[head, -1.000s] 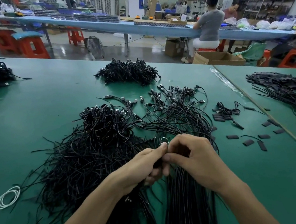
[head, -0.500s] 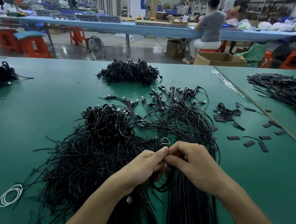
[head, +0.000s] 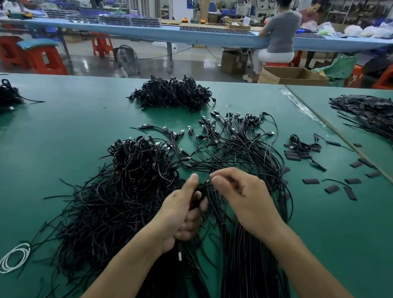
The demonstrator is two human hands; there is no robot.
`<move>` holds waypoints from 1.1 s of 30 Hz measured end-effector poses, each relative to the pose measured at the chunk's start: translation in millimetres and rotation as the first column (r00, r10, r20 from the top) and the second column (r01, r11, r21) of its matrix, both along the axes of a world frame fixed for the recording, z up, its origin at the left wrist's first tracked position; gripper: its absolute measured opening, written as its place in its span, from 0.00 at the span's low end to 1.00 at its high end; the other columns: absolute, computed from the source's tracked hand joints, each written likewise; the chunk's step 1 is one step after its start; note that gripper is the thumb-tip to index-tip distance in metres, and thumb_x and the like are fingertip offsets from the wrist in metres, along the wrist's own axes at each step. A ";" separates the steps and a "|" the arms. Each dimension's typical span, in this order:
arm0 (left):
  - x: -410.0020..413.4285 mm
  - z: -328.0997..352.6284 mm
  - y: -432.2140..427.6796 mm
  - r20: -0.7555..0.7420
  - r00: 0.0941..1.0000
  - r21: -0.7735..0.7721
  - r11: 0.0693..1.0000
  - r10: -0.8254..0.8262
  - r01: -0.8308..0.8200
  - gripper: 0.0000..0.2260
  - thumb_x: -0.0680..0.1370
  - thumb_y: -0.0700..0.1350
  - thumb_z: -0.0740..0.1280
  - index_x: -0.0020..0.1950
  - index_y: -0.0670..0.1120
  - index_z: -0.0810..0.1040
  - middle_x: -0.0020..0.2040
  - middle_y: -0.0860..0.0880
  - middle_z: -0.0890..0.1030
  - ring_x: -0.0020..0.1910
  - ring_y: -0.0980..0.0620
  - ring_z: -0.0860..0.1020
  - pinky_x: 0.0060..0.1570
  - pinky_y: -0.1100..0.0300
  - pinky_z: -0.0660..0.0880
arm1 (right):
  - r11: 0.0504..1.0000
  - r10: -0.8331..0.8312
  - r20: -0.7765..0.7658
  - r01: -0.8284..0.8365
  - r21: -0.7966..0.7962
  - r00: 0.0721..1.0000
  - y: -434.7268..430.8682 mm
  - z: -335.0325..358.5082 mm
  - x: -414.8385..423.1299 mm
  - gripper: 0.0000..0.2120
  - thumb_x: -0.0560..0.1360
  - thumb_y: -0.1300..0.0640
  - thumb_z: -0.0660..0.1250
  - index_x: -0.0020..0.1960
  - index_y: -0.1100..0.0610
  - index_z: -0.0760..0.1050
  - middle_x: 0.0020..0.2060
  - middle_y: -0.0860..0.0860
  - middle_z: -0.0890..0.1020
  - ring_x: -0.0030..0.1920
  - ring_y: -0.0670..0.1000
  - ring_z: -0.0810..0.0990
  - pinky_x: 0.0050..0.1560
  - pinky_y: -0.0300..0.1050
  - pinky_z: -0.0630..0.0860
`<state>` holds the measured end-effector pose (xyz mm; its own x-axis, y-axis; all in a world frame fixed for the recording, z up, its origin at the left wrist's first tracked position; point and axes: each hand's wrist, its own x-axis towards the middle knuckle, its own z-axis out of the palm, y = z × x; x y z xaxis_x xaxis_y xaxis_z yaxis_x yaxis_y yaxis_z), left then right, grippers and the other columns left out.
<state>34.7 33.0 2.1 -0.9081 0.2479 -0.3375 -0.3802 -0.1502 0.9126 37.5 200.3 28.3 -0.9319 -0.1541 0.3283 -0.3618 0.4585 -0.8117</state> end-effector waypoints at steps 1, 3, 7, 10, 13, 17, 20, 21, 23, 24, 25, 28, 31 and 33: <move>-2.5 -2.3 -4.1 -0.014 0.997 0.021 0.997 0.072 -0.071 0.27 0.75 0.69 0.60 0.28 0.49 0.74 0.22 0.52 0.63 0.17 0.56 0.57 0.18 0.70 0.54 | 0.999 -0.053 0.074 0.052 0.009 0.996 1.5 -5.0 -1.8 0.07 0.81 0.45 0.62 0.48 0.42 0.78 0.40 0.46 0.83 0.38 0.43 0.80 0.41 0.37 0.76; -5.8 -4.8 -12.1 -0.018 0.977 0.088 0.974 0.212 -0.209 0.26 0.77 0.67 0.61 0.26 0.50 0.71 0.23 0.52 0.62 0.18 0.56 0.57 0.17 0.69 0.55 | 0.981 -0.084 0.220 0.041 0.192 0.972 4.3 -17.6 -2.5 0.09 0.82 0.45 0.60 0.49 0.46 0.77 0.41 0.48 0.83 0.36 0.44 0.78 0.42 0.43 0.79; -8.1 -7.6 -18.6 -0.048 0.925 0.181 0.914 0.376 -0.362 0.26 0.76 0.66 0.60 0.25 0.50 0.69 0.23 0.52 0.62 0.19 0.57 0.58 0.16 0.66 0.56 | 0.774 -0.032 0.305 -0.169 0.610 0.952 -1.4 -42.1 6.4 0.09 0.80 0.49 0.67 0.58 0.49 0.77 0.52 0.46 0.80 0.52 0.48 0.79 0.54 0.45 0.78; -8.5 -7.4 -17.6 -0.040 0.916 0.229 0.896 0.398 -0.380 0.25 0.76 0.66 0.59 0.27 0.49 0.69 0.24 0.52 0.63 0.20 0.57 0.59 0.16 0.66 0.58 | 0.717 -0.050 0.254 -0.142 0.682 0.966 -12.2 -48.9 9.9 0.14 0.79 0.44 0.66 0.58 0.52 0.76 0.53 0.47 0.77 0.55 0.50 0.77 0.51 0.44 0.73; -7.5 -8.7 -16.3 -0.054 0.914 0.225 0.897 0.402 -0.381 0.26 0.78 0.65 0.58 0.27 0.49 0.69 0.24 0.52 0.62 0.20 0.57 0.59 0.16 0.65 0.58 | 0.742 -0.126 0.243 -0.072 0.667 0.962 -24.5 -54.6 12.4 0.19 0.80 0.39 0.61 0.54 0.54 0.76 0.49 0.48 0.78 0.51 0.52 0.78 0.46 0.46 0.74; -4.6 -8.3 -15.6 -0.112 0.914 0.213 0.907 0.391 -0.362 0.25 0.78 0.65 0.58 0.27 0.50 0.68 0.24 0.51 0.64 0.20 0.56 0.62 0.17 0.64 0.60 | 0.781 -0.238 0.221 0.052 0.622 0.946 -32.4 -58.6 10.8 0.17 0.80 0.40 0.62 0.50 0.54 0.76 0.41 0.46 0.76 0.43 0.51 0.77 0.41 0.47 0.74; -4.4 -7.2 -16.9 -0.139 0.910 0.200 0.911 0.390 -0.360 0.24 0.76 0.65 0.60 0.29 0.50 0.70 0.25 0.51 0.69 0.19 0.56 0.65 0.17 0.65 0.60 | 0.811 -0.268 0.238 0.086 0.579 0.933 -34.4 -59.1 9.0 0.12 0.79 0.44 0.65 0.51 0.52 0.80 0.38 0.44 0.75 0.43 0.50 0.79 0.40 0.42 0.72; -4.3 -7.0 -17.3 -0.151 0.908 0.193 0.912 0.391 -0.361 0.23 0.76 0.65 0.61 0.30 0.49 0.71 0.25 0.51 0.69 0.19 0.56 0.64 0.16 0.65 0.60 | 0.820 -0.267 0.244 0.086 0.566 0.932 -34.7 -60.0 8.6 0.11 0.79 0.45 0.66 0.52 0.51 0.81 0.39 0.44 0.76 0.44 0.49 0.80 0.40 0.41 0.72; -3.9 -7.6 -18.1 -0.166 0.900 0.192 0.909 0.402 -0.371 0.23 0.77 0.63 0.61 0.32 0.47 0.73 0.25 0.50 0.69 0.18 0.56 0.63 0.16 0.66 0.59 | 0.834 -0.257 0.262 0.077 0.546 0.930 -34.9 -60.0 9.0 0.09 0.79 0.47 0.66 0.52 0.50 0.81 0.40 0.43 0.77 0.42 0.48 0.79 0.41 0.40 0.73; -3.5 -8.1 -18.6 -0.167 0.896 0.191 0.905 0.411 -0.380 0.23 0.77 0.63 0.62 0.33 0.46 0.74 0.24 0.50 0.69 0.17 0.56 0.62 0.16 0.66 0.58 | 0.845 -0.252 0.278 0.071 0.530 0.927 -34.7 -59.6 9.3 0.08 0.79 0.47 0.66 0.51 0.50 0.81 0.41 0.43 0.78 0.42 0.47 0.78 0.41 0.41 0.74; -3.0 -8.6 -19.1 -0.164 0.893 0.184 0.902 0.419 -0.390 0.23 0.78 0.63 0.61 0.34 0.46 0.73 0.24 0.50 0.68 0.17 0.56 0.62 0.15 0.67 0.58 | 0.861 -0.251 0.296 0.072 0.504 0.922 -34.0 -58.9 9.7 0.08 0.79 0.46 0.66 0.50 0.49 0.80 0.42 0.42 0.79 0.42 0.46 0.79 0.41 0.41 0.75; -2.1 -8.1 -18.3 -0.152 0.888 0.134 0.899 0.434 -0.416 0.25 0.79 0.63 0.60 0.32 0.46 0.72 0.22 0.50 0.66 0.17 0.56 0.60 0.15 0.67 0.57 | 0.867 -0.272 0.271 0.113 0.486 0.923 -29.3 -52.4 10.5 0.07 0.78 0.45 0.65 0.48 0.47 0.80 0.41 0.42 0.80 0.41 0.45 0.80 0.40 0.41 0.77; -0.9 -4.6 -15.9 -0.129 0.880 0.105 0.889 0.457 -0.446 0.28 0.81 0.64 0.57 0.27 0.48 0.72 0.21 0.51 0.64 0.16 0.55 0.58 0.16 0.68 0.55 | 0.823 -0.280 0.194 0.130 0.553 0.940 -23.7 -48.5 9.8 0.08 0.79 0.46 0.65 0.48 0.48 0.80 0.40 0.43 0.78 0.40 0.47 0.79 0.37 0.39 0.74; -0.8 -0.4 -14.2 -0.131 0.882 0.097 0.891 0.454 -0.444 0.31 0.82 0.64 0.54 0.24 0.49 0.73 0.20 0.51 0.63 0.16 0.55 0.57 0.16 0.68 0.55 | 0.852 -0.272 0.196 0.141 0.504 0.942 -20.8 -45.8 9.3 0.07 0.79 0.48 0.66 0.48 0.48 0.81 0.39 0.42 0.79 0.40 0.45 0.80 0.36 0.36 0.73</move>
<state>34.0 18.7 1.8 -0.9647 -0.1820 -0.1902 -0.1220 -0.3309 0.9357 46.7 179.5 -17.5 -0.9996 -0.0248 0.0155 -0.0292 0.8519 -0.5228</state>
